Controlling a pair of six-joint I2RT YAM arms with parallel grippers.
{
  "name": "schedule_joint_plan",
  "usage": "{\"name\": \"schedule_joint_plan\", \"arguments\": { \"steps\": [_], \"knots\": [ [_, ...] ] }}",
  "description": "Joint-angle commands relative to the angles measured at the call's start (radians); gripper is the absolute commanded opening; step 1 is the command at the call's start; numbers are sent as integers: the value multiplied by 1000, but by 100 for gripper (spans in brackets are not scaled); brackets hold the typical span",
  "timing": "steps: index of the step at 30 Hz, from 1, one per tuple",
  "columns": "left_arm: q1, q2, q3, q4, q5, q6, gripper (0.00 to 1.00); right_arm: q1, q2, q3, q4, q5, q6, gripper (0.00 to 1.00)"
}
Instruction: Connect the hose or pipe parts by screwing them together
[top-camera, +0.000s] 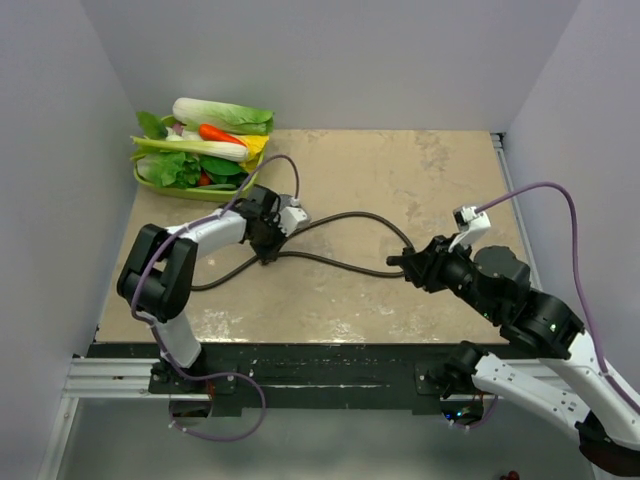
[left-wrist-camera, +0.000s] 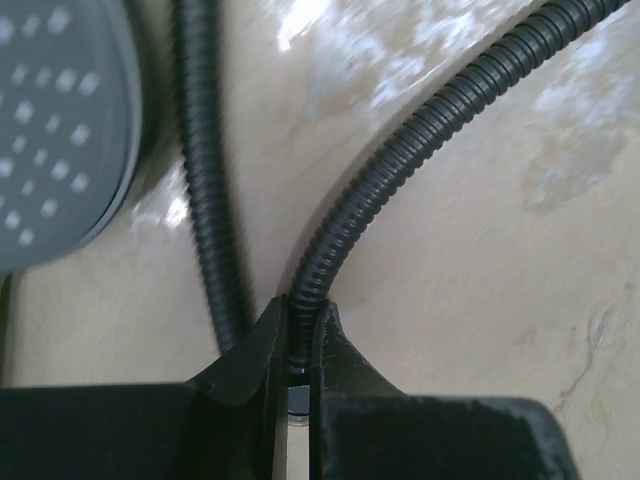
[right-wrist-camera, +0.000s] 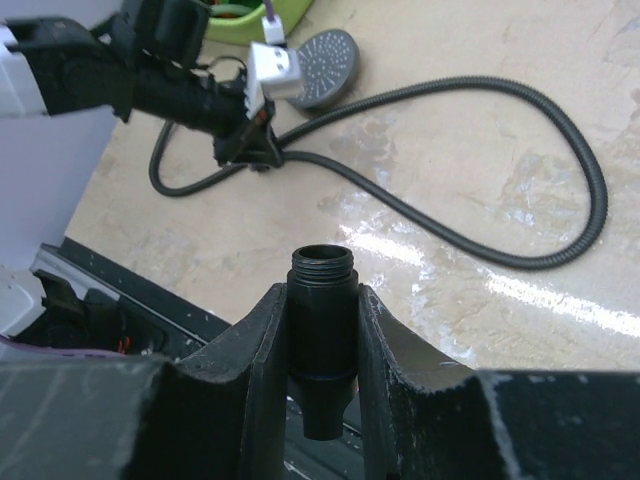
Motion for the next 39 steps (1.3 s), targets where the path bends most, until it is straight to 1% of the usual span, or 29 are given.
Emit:
{"name": "schedule_joint_plan", "arguments": {
  "steps": [1, 2, 3, 4, 5, 6, 7, 8, 10, 12, 14, 15, 19, 21, 22, 24, 31, 32, 37, 39],
  "knots": [
    [127, -1, 33, -142, 95, -111, 0, -3, 16, -77, 98, -71, 18, 0],
    [146, 1, 38, -159, 120, -123, 0, -3, 20, -100, 108, -87, 23, 0],
    [163, -5, 41, -168, 162, -145, 0, -3, 26, -161, 133, -106, 38, 0],
    [181, -13, 38, -179, 176, -154, 0, -3, 29, -196, 156, -126, 49, 0],
    [184, -30, 37, -182, 190, -163, 0, -4, 37, -233, 181, -157, 60, 0],
    [186, -38, 35, -183, 215, -180, 0, -3, 40, -303, 233, -163, 86, 0],
    [187, -44, 37, -195, 232, -192, 0, -3, 45, -336, 259, -169, 95, 0],
    [187, -48, 41, -205, 250, -204, 0, -1, 62, -365, 284, -174, 101, 0],
    [186, -50, 47, -228, 331, -243, 0, -1, 97, -431, 354, -160, 114, 0],
    [183, -56, 41, -229, 390, -272, 0, -1, 181, -460, 429, -137, 111, 0],
    [155, -68, 29, -232, 388, -277, 0, -1, 239, -459, 474, -121, 106, 0],
    [147, -74, 20, -231, 394, -283, 0, -1, 311, -450, 523, -104, 97, 0],
    [85, -99, -26, -203, 404, -303, 0, -1, 488, -401, 580, -44, 88, 0],
    [54, -96, -32, -194, 405, -304, 0, -3, 537, -379, 608, -24, 84, 0],
    [46, -94, -32, -191, 404, -303, 0, -1, 584, -373, 612, -7, 84, 0],
    [39, -85, -36, -188, 402, -297, 0, -1, 621, -358, 623, 10, 84, 0],
    [45, -91, -56, -191, 394, -261, 0, -4, 746, -298, 626, 125, 48, 0],
    [48, -103, -57, -197, 393, -255, 0, -7, 785, -289, 628, 140, 29, 0],
    [115, -172, -74, -264, 388, -188, 0, -52, 913, -204, 651, 160, -23, 0],
    [129, -195, -83, -300, 373, -147, 0, -76, 979, -160, 671, 145, -47, 0]
  ]
}}
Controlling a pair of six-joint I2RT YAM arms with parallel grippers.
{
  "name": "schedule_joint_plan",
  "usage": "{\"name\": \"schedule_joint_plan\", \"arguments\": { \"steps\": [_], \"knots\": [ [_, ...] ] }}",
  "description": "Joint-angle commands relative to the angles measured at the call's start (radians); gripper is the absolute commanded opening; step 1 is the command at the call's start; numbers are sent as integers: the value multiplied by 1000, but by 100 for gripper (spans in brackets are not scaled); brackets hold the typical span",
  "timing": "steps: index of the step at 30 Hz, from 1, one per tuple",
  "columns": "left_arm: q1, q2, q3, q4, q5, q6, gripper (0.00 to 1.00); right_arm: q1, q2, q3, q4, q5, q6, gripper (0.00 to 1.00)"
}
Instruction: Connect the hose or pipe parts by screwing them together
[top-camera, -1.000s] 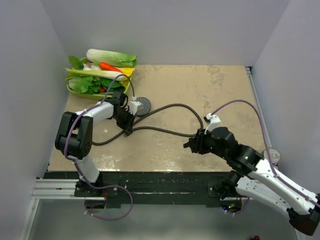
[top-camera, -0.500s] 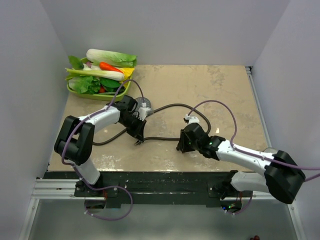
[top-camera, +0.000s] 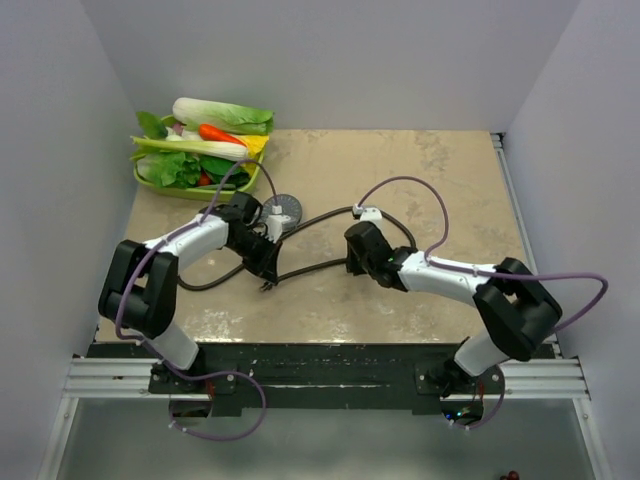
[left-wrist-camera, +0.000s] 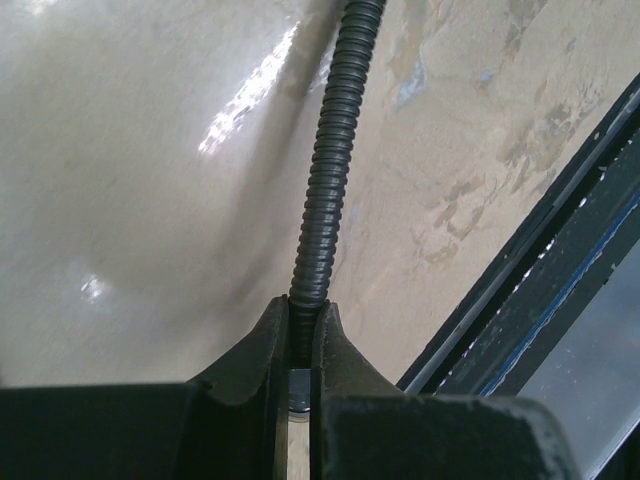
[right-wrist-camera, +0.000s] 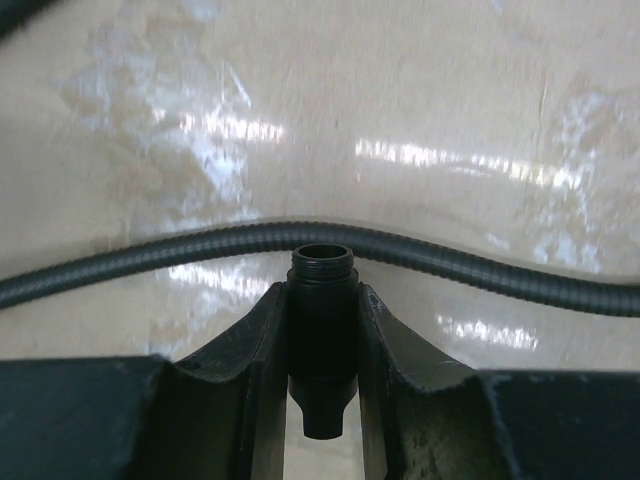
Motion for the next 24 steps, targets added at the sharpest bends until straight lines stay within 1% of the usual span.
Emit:
{"name": "schedule_joint_plan", "arguments": {
  "steps": [1, 5, 8, 11, 14, 16, 17, 19, 20, 22, 23, 24],
  "knots": [
    [40, -109, -18, -75, -5, 102, 0, -46, 115, 96, 55, 50, -72, 0],
    [11, -134, -26, -75, 8, 112, 0, -57, 221, 240, 55, -1, -97, 0],
    [-92, -91, -15, -49, 24, 111, 0, -59, 281, 291, 69, -47, -82, 0],
    [-228, -11, 0, 6, 47, 96, 0, -59, 310, 282, 93, -95, -54, 0],
    [-305, 88, 34, 54, 64, 99, 0, -57, 326, 257, 136, -119, -54, 0],
    [-329, 145, 64, 82, 79, 100, 15, -60, 341, 257, 136, -131, -58, 0],
    [-348, 158, 75, 86, 94, 100, 31, -62, 344, 250, 148, -142, -60, 0],
    [-359, 161, 101, 95, 106, 103, 45, -65, 346, 247, 156, -150, -60, 0],
    [-360, 152, 104, 100, 111, 108, 61, -71, 346, 241, 167, -159, -59, 0],
    [-360, 114, 104, 91, 108, 126, 71, -85, 350, 237, 173, -173, -57, 0],
    [-359, 98, 101, 86, 97, 151, 78, -95, 353, 236, 185, -180, -60, 0],
    [-359, 81, 94, 63, 91, 164, 80, -103, 358, 236, 188, -194, -60, 0]
  ]
}}
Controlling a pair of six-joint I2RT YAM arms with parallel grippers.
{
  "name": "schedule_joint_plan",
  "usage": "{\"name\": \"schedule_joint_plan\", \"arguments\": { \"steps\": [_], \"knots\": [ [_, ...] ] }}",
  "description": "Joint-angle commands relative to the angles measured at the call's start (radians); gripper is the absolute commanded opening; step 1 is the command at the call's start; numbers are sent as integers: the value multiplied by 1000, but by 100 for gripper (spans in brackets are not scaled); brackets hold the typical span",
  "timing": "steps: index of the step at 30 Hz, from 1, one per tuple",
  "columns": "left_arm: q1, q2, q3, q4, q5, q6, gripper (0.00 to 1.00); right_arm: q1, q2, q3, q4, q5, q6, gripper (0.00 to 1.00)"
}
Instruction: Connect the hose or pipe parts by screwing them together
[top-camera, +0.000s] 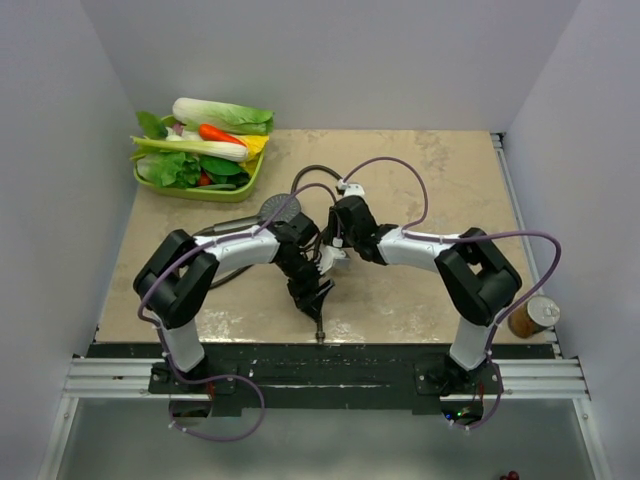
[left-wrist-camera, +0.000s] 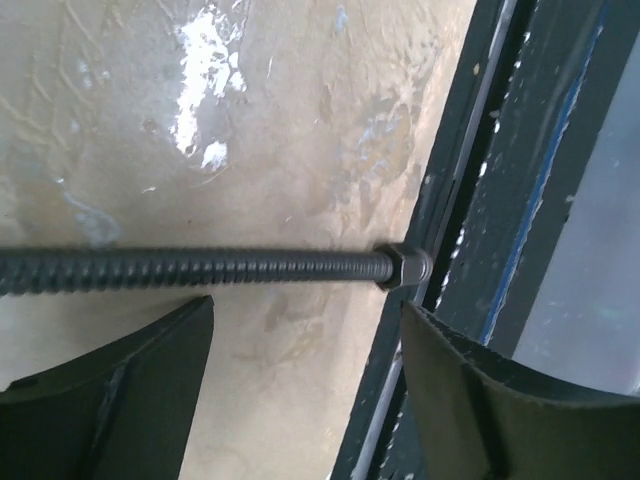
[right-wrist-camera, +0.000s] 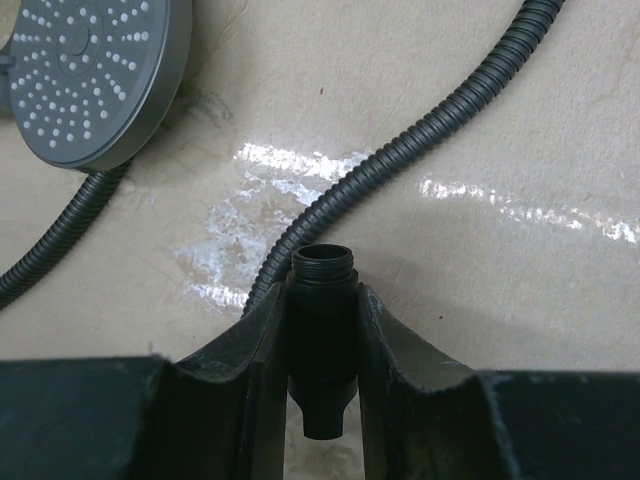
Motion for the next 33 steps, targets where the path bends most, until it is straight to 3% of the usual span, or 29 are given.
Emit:
{"name": "schedule_joint_plan", "arguments": {
  "steps": [1, 7, 13, 17, 20, 26, 33],
  "knots": [
    [-7, -99, 13, 24, -29, 100, 81, -22, 50, -27, 0, -70, -6, 0],
    [-8, -262, -15, -63, -106, 308, 83, -42, 94, 10, 24, -140, -17, 0],
    [-17, -467, -56, -63, -221, 684, 86, -65, 118, 58, 29, -196, 0, 0],
    [-92, -567, -160, 15, -250, 967, 94, -98, 52, 21, 25, -194, 12, 0],
    [-167, -597, -249, 87, -269, 1080, 97, -124, -45, -35, 17, -200, 6, 0],
    [-305, -532, -331, 199, -281, 1164, 99, -170, -235, -140, -17, -222, -15, 0],
    [-370, -423, -309, 225, -295, 1203, 81, -177, -317, -243, 14, -295, 12, 0]
  ]
}}
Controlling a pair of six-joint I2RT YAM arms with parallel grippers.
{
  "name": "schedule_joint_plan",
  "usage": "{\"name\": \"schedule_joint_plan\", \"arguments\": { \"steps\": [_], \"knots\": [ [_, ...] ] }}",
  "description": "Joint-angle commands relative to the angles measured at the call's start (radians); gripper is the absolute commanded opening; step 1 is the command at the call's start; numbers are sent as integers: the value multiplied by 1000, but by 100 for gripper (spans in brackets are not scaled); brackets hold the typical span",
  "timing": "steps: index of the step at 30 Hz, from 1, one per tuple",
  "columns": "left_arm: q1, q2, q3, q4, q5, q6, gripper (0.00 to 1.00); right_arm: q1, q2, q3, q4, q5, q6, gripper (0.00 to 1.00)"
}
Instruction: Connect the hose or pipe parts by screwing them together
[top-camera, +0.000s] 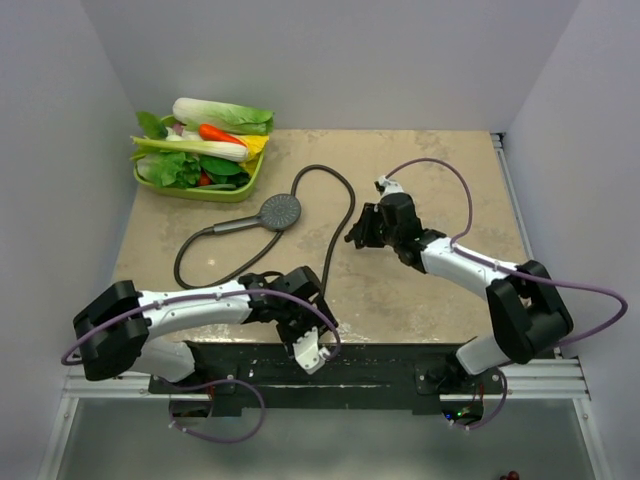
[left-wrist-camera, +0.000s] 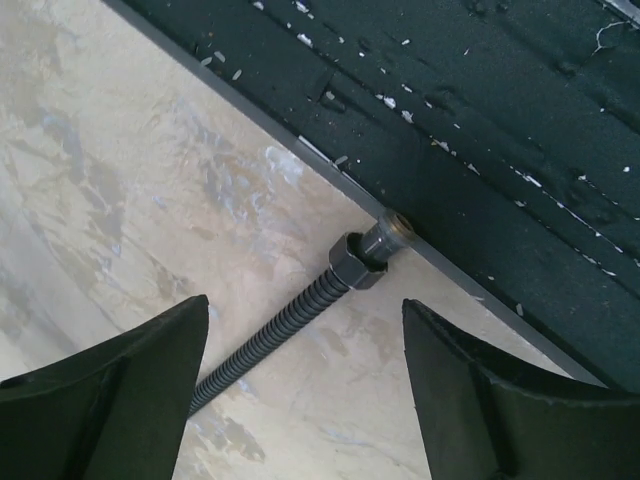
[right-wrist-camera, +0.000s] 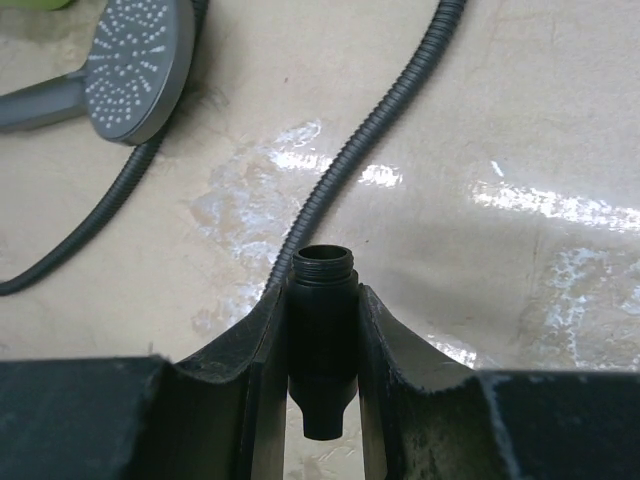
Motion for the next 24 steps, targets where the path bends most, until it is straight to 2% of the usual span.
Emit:
{"name": "schedule_joint_plan", "arguments": {
  "steps": [1, 8, 18, 21, 22, 24],
  "knots": [
    [-22, 45, 27, 52, 7, 74, 79, 5, -6, -65, 58, -78, 14, 0],
    [-46, 83, 26, 18, -23, 166, 62, 3, 88, -87, 132, -115, 22, 0],
    [-54, 137, 52, 41, -28, 159, 53, 5, 258, 31, 167, -168, 32, 0],
    [-58, 149, 64, 34, -25, 137, 43, 6, 312, 89, 177, -193, 49, 0],
    [-60, 149, 66, 34, -23, 134, 35, 9, 323, 115, 178, -202, 57, 0],
    [-60, 157, 64, 34, -26, 125, 29, 14, 339, 137, 178, -204, 60, 0]
  ]
}}
